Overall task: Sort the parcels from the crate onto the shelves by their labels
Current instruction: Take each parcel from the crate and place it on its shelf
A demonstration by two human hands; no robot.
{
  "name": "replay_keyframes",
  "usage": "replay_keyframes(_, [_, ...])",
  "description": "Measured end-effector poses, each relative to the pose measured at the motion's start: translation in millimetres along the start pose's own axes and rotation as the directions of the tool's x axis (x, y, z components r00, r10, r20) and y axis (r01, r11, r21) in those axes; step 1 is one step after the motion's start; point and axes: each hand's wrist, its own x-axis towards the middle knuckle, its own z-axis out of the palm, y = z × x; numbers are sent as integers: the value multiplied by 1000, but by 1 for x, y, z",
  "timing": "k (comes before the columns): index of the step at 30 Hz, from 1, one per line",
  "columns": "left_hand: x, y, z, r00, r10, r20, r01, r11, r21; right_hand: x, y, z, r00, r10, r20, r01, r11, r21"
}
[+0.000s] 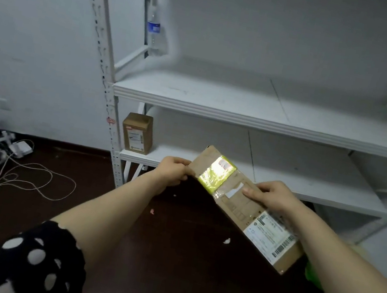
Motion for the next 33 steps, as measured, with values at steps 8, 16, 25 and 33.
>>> replay_keyframes(8, [47,-2,-30,991,-59,-116,57,998,-22,81,-36,9,989,-70,132,84,991,-106])
replay_keyframes(16, [87,-14,-12,985,-57,-164,82,985,151,162,-29,-1,972,-105,212,158,955,-251])
replay_keyframes(25, [165,-7,28,975,-135,-176,172,960,222,262,18,-22,991,-102,88,133,853,-505])
replay_keyframes(33, [278,1,65,999,-24,-42,42,866,499,341,69,-43,997,31,-66,-62,841,-538])
